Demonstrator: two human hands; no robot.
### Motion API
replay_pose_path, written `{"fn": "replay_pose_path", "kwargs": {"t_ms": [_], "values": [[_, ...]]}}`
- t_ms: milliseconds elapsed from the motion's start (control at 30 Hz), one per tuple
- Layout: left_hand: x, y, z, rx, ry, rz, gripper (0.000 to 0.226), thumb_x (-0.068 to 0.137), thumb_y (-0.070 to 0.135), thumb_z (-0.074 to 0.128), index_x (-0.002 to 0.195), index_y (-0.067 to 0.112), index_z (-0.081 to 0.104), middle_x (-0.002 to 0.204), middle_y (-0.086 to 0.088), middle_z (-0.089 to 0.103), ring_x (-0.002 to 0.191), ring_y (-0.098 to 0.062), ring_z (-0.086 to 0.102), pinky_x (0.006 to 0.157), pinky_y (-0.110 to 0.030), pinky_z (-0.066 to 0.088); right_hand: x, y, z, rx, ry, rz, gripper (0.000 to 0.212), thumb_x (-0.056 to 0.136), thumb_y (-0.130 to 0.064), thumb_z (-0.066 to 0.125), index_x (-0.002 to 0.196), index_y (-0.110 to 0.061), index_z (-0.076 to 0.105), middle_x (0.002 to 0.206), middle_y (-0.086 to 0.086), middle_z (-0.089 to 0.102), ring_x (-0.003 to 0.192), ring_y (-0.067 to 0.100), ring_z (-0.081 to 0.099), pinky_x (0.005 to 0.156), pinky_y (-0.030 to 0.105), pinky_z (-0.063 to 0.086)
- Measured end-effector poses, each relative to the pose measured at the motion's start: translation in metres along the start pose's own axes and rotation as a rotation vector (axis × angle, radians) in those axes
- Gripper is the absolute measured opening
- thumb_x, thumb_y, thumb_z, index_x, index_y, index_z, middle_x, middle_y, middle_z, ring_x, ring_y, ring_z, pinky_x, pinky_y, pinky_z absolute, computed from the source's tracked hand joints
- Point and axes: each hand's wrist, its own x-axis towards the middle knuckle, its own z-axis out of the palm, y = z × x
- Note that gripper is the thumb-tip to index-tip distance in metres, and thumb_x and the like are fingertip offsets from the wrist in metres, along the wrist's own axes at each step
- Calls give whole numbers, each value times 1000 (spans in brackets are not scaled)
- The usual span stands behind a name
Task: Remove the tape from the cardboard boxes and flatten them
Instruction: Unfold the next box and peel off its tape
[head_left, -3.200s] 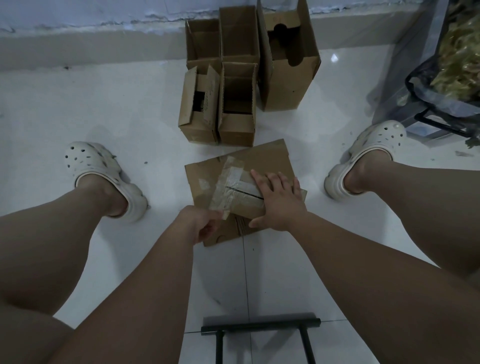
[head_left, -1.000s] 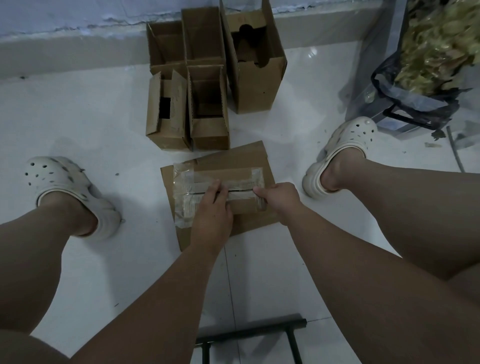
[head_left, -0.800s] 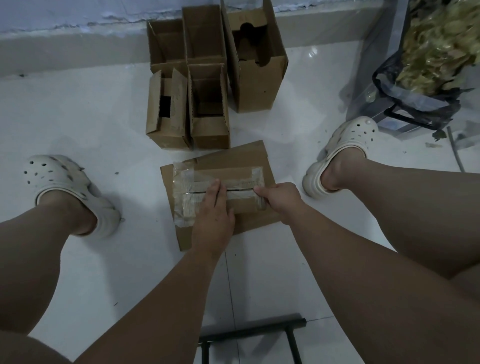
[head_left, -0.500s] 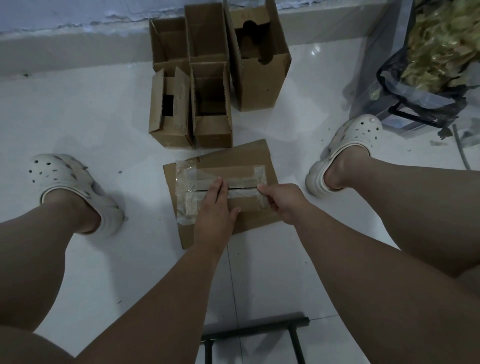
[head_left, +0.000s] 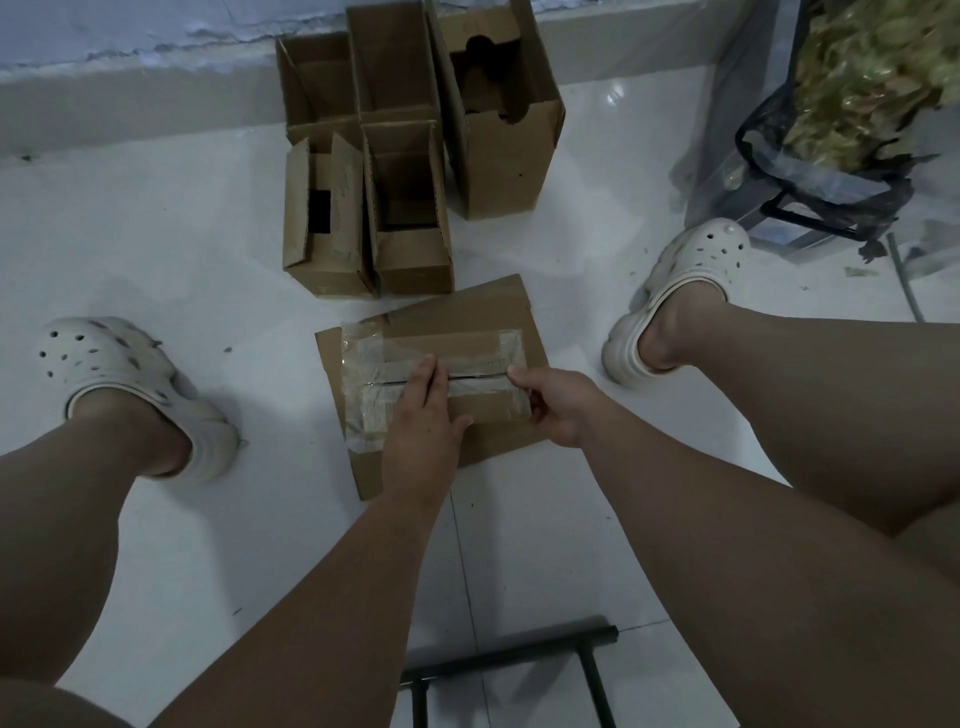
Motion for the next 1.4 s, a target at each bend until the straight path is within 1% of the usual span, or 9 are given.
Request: {"fn": "replay_pose_path", "kwargs": {"t_ms": [133, 233, 333, 433, 567, 833, 967, 1200, 1400], "values": [[2, 0, -1, -1, -4, -18, 68, 93, 31, 55, 149, 10, 22, 157, 2, 15, 144, -12, 14, 114, -21, 10, -4, 3, 2, -38, 39, -52, 22, 87, -17, 73, 101, -2, 66, 103, 13, 72, 90, 24, 65, 80, 30, 48], [2, 2, -2, 16, 3, -13, 69, 94, 32, 54, 150, 11, 20, 158, 2, 14, 144, -12, 13, 114, -21, 9, -10, 5, -4, -43, -21, -25, 23, 89, -22, 71, 103, -5, 68, 101, 10, 73, 84, 21, 64, 73, 29, 50], [4, 3, -3, 18, 8, -9, 69, 94, 33, 53, 150, 11, 19, 158, 2, 14, 144, -12, 12, 113, -20, 7, -15, 11, -10, 6, -71, 28, 26, 93, -31, 65, 107, -9, 69, 89, 5, 67, 63, 11, 45, 55, 21, 35], [3, 2, -4, 23, 4, -16, 69, 95, 33, 51, 150, 12, 17, 158, 3, 12, 144, -11, 11, 113, -20, 6, -17, 18, -12, 122, -76, 45, 24, 96, -28, 59, 108, -8, 68, 81, 2, 59, 56, 8, 35, 50, 19, 28], [0, 2, -3, 28, 3, -15, 68, 95, 35, 50, 151, 12, 16, 158, 3, 11, 144, -12, 12, 115, -22, 7, -19, 16, -13, 197, -66, 39, 15, 98, -16, 56, 105, -8, 66, 78, 1, 60, 58, 8, 38, 53, 20, 26], [3, 3, -3, 23, 9, -19, 70, 93, 30, 56, 150, 9, 20, 157, -2, 16, 143, -17, 16, 115, -25, 8, -16, 2, -5, 172, -16, 31, 14, 98, -12, 55, 90, -7, 64, 71, 1, 55, 54, 7, 38, 51, 19, 30], [2, 3, -2, 8, 5, -22, 71, 92, 29, 57, 149, 9, 21, 157, -2, 16, 143, -17, 16, 114, -24, 6, -13, -6, 4, 67, 38, -34, 18, 101, -20, 51, 90, -10, 63, 70, 0, 54, 51, 7, 36, 48, 20, 29], [2, 1, -3, 49, 36, 3, 70, 94, 33, 53, 150, 9, 18, 158, 0, 13, 143, -13, 12, 110, -19, 0, -9, -16, 3, 36, 59, 19, 24, 98, -25, 57, 80, -11, 64, 60, -4, 56, 50, 7, 38, 47, 21, 29], [1, 3, -1, 63, 43, 3, 69, 95, 33, 52, 150, 9, 18, 157, -1, 13, 143, -15, 12, 108, -20, -1, -3, -17, 6, -24, 105, 3, 24, 99, -22, 55, 81, -10, 64, 72, 0, 60, 58, 11, 46, 54, 24, 32]]}}
